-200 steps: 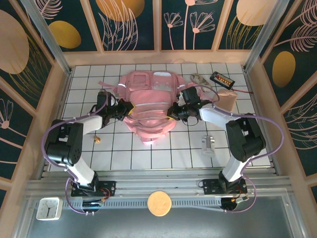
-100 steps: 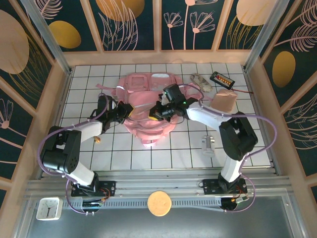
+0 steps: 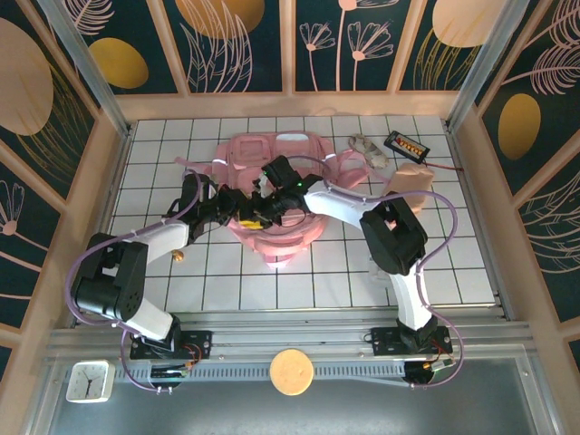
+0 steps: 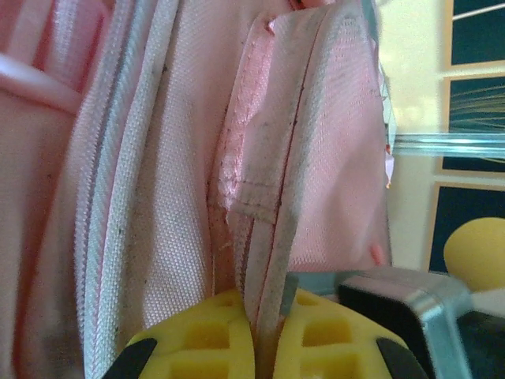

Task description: Pack the student bag

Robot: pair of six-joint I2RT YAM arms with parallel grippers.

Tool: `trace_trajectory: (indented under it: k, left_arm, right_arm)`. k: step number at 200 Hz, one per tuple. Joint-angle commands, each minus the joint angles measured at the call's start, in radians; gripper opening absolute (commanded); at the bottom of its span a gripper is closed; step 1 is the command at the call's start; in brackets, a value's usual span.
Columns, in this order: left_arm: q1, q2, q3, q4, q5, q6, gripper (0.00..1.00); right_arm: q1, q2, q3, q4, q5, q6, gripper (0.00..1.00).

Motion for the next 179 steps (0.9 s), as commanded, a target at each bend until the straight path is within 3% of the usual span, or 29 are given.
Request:
trace_trajectory:
  k: [1, 16, 47, 70, 114, 179]
  left_arm:
    - [-0.028, -0.037, 0.004, 0.065, 0.071, -0.005, 0.0]
    - [-0.028, -0.033, -0.008, 0.068, 0.077, -0.004, 0.0]
    - [-0.027, -0.023, -0.017, 0.071, 0.098, 0.013, 0.0]
    - [-0.027, -0.018, -0.016, 0.066, 0.103, 0.021, 0.0]
    - [-0.027, -0.017, -0.023, 0.067, 0.118, 0.03, 0.0]
    - [-0.026, -0.029, -0.033, 0.055, 0.125, 0.043, 0.0]
  right_arm:
    - [-0.029, -0.086, -0.024, -0.017, -0.006, -0.055, 0.4]
    - [-0.066, -0.187, -0.112, -0.046, 0.006, -0.076, 0.49]
    - [-0.204, -0.432, -0.349, -0.08, 0.063, -0.1, 0.51]
    - [-0.354, -0.522, -0.458, -0.092, 0.098, -0.138, 0.54]
    - [-0.471, -0.366, -0.37, -0.098, 0.094, -0.252, 0.55]
    - [-0.468, -0.24, -0.248, -0.053, 0.08, -0.222, 0.54]
